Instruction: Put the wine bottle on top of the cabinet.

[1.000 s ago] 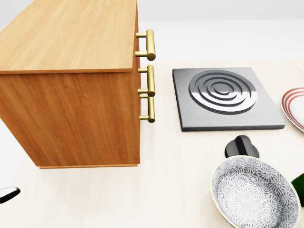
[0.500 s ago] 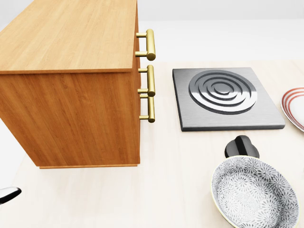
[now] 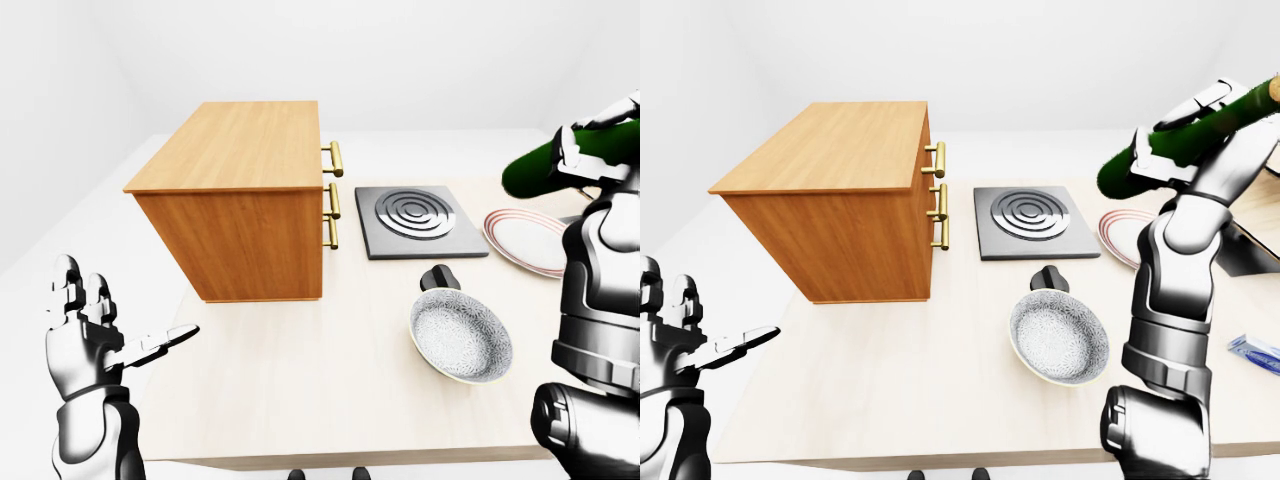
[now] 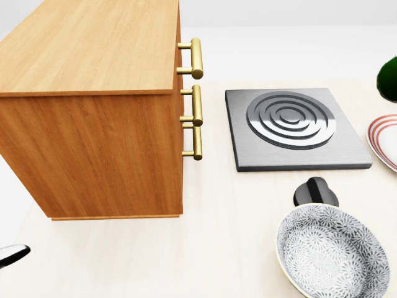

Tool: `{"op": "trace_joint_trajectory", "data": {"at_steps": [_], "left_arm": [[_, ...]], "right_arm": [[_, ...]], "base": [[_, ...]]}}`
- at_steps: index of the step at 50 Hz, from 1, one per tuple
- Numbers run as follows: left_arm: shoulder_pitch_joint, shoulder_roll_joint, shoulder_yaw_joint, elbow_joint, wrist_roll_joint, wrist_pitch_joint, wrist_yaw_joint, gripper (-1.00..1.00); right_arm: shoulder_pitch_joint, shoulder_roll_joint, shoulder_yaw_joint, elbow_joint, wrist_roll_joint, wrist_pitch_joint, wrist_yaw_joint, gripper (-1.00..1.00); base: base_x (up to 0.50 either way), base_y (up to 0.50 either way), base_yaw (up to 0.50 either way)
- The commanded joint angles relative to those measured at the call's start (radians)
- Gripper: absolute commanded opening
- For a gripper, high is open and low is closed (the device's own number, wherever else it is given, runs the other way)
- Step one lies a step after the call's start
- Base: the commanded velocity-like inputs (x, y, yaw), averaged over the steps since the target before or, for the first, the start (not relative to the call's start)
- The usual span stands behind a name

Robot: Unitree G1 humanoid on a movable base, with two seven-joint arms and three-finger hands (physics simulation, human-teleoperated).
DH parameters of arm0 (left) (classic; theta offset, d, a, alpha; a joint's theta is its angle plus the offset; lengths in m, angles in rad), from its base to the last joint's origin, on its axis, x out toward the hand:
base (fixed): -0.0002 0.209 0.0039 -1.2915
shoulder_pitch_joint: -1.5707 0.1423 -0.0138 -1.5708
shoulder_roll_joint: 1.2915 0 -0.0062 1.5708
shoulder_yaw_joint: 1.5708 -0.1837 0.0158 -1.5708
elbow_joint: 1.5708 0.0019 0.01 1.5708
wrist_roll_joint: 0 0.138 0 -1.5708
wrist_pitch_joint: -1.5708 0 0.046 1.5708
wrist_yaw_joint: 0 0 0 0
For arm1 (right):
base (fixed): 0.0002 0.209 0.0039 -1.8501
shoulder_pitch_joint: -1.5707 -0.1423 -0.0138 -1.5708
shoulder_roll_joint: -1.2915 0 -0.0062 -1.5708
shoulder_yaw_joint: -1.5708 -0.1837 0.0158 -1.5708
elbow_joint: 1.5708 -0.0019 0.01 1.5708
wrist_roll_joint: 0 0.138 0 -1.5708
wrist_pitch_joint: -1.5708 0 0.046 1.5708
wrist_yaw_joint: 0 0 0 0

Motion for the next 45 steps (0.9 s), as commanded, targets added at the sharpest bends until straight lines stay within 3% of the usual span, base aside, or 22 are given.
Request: {"op": "trace_joint_trajectory", "data": {"at_steps": [1,13,19,31,45], "left_arm": [[0.001,0.0,0.0,0.0,-0.001,0.0,-0.001,1.0],[0.003,0.0,0.004,-0.022,-0.005,0.0,-0.001,1.0],[0.0,-0.001,0.006,-0.021,-0.006,0.0,-0.001,1.0],[-0.001,0.0,0.014,-0.028,-0.013,0.0,-0.003,1.0],[-0.001,0.001,0.017,-0.027,-0.017,0.0,-0.006,1.0]], "right_arm": [[-0.324,-0.041,0.13,0.269,-0.018,0.0,0.038,-0.91],[-0.766,-0.011,0.222,0.854,-0.1,0.0,0.096,-0.94],[-0.918,0.026,0.243,1.04,-0.151,0.0,0.116,-0.94],[-1.094,0.086,0.248,1.188,-0.228,0.0,0.124,-0.95],[-1.213,0.142,0.229,1.235,-0.293,0.0,0.152,-0.95]], "base": [[0.0,0.0,0.0],[0.0,0.0,0.0],[0.0,0.0,0.0],[0.0,0.0,0.0],[0.0,0.0,0.0]]}}
